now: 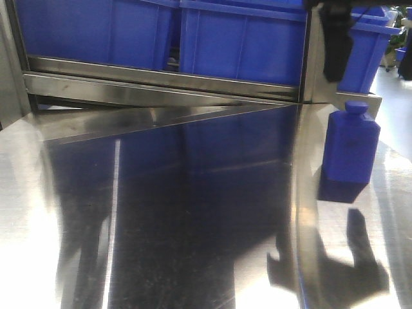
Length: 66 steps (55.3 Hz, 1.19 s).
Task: Pick and sort blue part to right shelf
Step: 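Lower the right gripper onto the blue bottle on the table and close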
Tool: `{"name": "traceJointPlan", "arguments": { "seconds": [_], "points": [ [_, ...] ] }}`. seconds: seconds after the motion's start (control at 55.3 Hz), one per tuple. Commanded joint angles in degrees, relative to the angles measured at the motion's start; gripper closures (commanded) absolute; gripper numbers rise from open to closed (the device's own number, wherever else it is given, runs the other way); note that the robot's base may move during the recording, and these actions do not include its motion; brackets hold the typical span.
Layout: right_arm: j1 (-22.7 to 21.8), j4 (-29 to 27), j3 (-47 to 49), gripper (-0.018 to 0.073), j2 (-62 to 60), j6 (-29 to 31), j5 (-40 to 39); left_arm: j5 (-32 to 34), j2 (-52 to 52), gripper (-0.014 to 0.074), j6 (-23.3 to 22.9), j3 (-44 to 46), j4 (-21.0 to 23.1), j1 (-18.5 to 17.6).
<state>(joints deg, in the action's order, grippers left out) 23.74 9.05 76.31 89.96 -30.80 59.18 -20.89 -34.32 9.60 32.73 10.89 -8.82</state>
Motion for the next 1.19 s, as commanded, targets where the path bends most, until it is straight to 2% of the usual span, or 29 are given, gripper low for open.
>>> {"name": "traceJointPlan", "arguments": {
  "seconds": [0.0,0.452,0.56,0.705,0.777,0.976,1.067,1.175],
  "points": [
    [-0.01,-0.31,2.10,-0.0057,0.15,-0.84,-3.12,5.07,0.07,0.0283,0.08,1.84,0.79,-0.47],
    [-2.12,0.21,2.10,-0.0033,9.09,-0.96,-4.21,4.99,0.07,0.0283,0.08,1.84,0.79,-0.47],
    [-2.12,0.21,2.10,0.0081,9.48,-0.96,-4.39,4.99,0.07,0.0282,0.08,1.84,0.79,-0.47],
    [-2.12,0.23,2.10,0.0292,9.41,-0.96,-5.09,4.45,0.09,0.0283,0.08,1.84,0.83,-0.47],
    [-2.12,0.28,2.14,0.0336,9.37,-0.85,-5.39,3.53,0.46,0.0283,0.08,1.84,1.24,-0.47],
    [-1.58,0.28,2.14,0.0334,8.19,3.64,-6.57,2.30,2.26,0.0283,-0.55,1.04,1.82,-0.47],
    [-1.35,0.35,2.01,0.0334,6.89,5.49,-7.97,3.03,3.45,0.0287,-3.05,-0.45,1.82,-0.47],
    [-1.28,0.35,1.95,0.0334,4.77,6.97,-8.86,3.62,5.20,0.0337,-5.86,-2.96,1.82,-0.47]
  ]
}}
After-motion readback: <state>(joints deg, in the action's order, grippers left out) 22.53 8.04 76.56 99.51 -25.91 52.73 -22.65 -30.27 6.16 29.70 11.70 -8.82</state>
